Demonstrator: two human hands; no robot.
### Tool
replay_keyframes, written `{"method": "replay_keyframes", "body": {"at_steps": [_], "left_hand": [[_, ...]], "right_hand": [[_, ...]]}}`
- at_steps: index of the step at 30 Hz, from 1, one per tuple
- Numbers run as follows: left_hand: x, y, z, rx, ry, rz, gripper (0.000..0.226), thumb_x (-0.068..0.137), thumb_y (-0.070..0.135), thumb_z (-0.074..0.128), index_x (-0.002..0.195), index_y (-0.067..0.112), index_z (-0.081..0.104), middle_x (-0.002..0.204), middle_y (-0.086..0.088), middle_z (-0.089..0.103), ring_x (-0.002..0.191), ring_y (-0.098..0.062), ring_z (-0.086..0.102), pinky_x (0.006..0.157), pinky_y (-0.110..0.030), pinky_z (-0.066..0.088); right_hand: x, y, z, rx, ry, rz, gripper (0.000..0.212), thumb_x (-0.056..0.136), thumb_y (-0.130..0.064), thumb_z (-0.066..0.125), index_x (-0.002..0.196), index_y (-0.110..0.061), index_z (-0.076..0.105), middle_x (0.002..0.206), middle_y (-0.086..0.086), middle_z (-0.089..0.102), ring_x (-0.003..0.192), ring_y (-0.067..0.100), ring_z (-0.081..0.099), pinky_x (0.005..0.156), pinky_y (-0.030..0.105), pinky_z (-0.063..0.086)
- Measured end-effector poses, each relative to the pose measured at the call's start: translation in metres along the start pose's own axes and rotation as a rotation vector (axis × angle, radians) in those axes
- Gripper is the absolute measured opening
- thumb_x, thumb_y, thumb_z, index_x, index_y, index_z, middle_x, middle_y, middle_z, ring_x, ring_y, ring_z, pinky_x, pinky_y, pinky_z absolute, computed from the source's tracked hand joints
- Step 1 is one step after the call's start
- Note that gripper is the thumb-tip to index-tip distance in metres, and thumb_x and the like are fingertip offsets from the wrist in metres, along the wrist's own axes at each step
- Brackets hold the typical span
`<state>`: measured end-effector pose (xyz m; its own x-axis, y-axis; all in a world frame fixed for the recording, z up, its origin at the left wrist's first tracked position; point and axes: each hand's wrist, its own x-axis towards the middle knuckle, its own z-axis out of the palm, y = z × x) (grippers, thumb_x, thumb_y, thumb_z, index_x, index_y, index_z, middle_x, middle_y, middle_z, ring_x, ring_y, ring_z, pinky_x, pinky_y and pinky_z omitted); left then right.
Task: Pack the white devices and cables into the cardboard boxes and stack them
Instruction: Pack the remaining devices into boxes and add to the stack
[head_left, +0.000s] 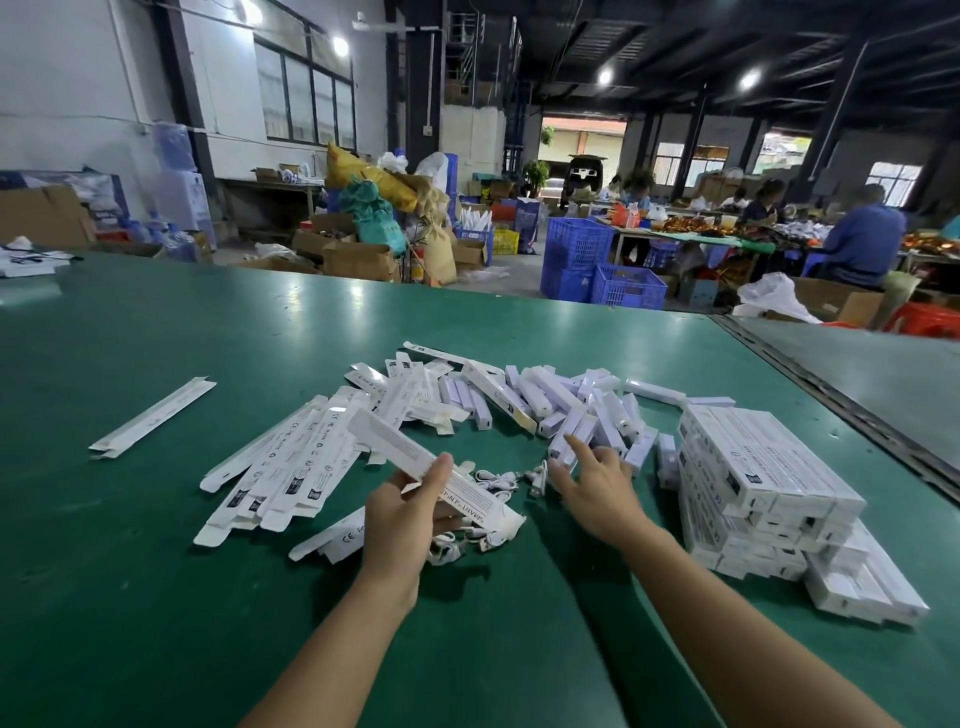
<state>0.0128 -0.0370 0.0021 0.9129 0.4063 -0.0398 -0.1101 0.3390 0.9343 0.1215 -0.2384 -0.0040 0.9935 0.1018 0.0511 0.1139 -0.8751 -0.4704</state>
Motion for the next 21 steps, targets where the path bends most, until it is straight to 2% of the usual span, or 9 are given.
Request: {"method": "replay_keyframes", "body": {"at_steps": [1,3,6,9,12,15,17,19,21], "left_hand": [[0.001,0.001,-0.001,-0.030,0.014,-0.022,0.022,0.092,0.026,0.068,0.099,0.005,0.066,0.080,-0.008,0.077,0.067,-0.018,0.074,0.053,-0.021,0.056],[0.002,0.002,-0.002,-0.062,0.039,-0.045,0.023,0.092,0.025,0.069,0.100,0.004,0.066,0.080,-0.009,0.077,0.066,-0.020,0.074,0.052,-0.022,0.056],[0.003,0.002,-0.003,-0.084,0.076,-0.051,0.026,0.089,0.027,0.073,0.099,0.005,0.065,0.078,-0.008,0.077,0.064,-0.020,0.073,0.050,-0.023,0.055],[0.003,0.003,-0.004,-0.108,0.098,-0.043,0.027,0.088,0.027,0.074,0.100,0.006,0.063,0.077,-0.007,0.077,0.064,-0.020,0.074,0.052,-0.025,0.058],[0.004,0.003,-0.007,-0.119,0.120,-0.023,0.024,0.087,0.023,0.074,0.099,0.007,0.061,0.076,-0.007,0.077,0.062,-0.019,0.073,0.057,-0.028,0.061],[0.005,0.003,-0.007,-0.146,0.130,0.011,0.022,0.087,0.019,0.074,0.102,0.010,0.061,0.085,-0.012,0.077,0.066,-0.023,0.074,0.057,-0.029,0.061],[0.006,0.003,-0.008,-0.179,0.154,0.030,0.024,0.087,0.019,0.074,0.105,0.011,0.062,0.087,-0.010,0.078,0.068,-0.023,0.075,0.055,-0.027,0.060],[0.007,0.003,-0.008,-0.220,0.185,0.039,0.028,0.088,0.019,0.074,0.111,0.010,0.061,0.091,-0.009,0.077,0.071,-0.025,0.076,0.055,-0.027,0.060],[0.008,0.003,-0.008,-0.252,0.204,0.043,0.031,0.088,0.020,0.074,0.113,0.009,0.060,0.088,-0.006,0.077,0.070,-0.025,0.076,0.054,-0.026,0.059]], "right_hand": [[0.007,0.003,0.002,-0.080,-0.067,0.038,0.062,0.097,-0.064,0.030,0.152,-0.038,0.019,0.153,0.015,0.026,0.143,0.035,0.020,0.113,0.052,0.028],[0.016,0.007,0.006,-0.167,-0.126,0.063,0.063,0.094,-0.070,0.026,0.150,-0.043,0.017,0.153,0.016,0.024,0.144,0.036,0.014,0.113,0.053,0.023],[0.020,0.006,0.012,-0.186,-0.048,0.042,0.054,0.093,-0.069,0.031,0.138,-0.039,0.037,0.140,0.013,0.039,0.136,0.034,0.026,0.108,0.049,0.029],[0.020,0.000,0.013,-0.165,0.071,0.045,0.039,0.098,-0.054,0.038,0.113,-0.021,0.051,0.121,0.012,0.051,0.116,0.032,0.044,0.095,0.044,0.043],[0.012,-0.002,0.009,0.132,0.257,0.131,0.011,0.098,-0.022,0.051,0.094,-0.012,0.050,0.106,0.016,0.058,0.087,0.027,0.051,0.075,0.035,0.044],[-0.011,-0.007,0.003,0.507,0.406,0.236,0.007,0.097,-0.006,0.048,0.093,-0.012,0.050,0.099,0.014,0.061,0.076,0.021,0.054,0.060,0.030,0.041],[-0.034,-0.017,0.000,0.704,0.413,0.238,0.013,0.096,-0.005,0.047,0.100,-0.016,0.051,0.097,0.010,0.062,0.073,0.018,0.056,0.057,0.031,0.046],[-0.061,-0.028,-0.002,0.907,0.337,0.170,0.024,0.094,-0.003,0.049,0.108,-0.022,0.052,0.094,0.005,0.063,0.072,0.018,0.058,0.063,0.034,0.050],[-0.084,-0.035,-0.003,1.065,0.264,0.046,0.030,0.092,0.001,0.052,0.109,-0.022,0.058,0.089,0.001,0.067,0.067,0.014,0.058,0.063,0.027,0.051]]}}
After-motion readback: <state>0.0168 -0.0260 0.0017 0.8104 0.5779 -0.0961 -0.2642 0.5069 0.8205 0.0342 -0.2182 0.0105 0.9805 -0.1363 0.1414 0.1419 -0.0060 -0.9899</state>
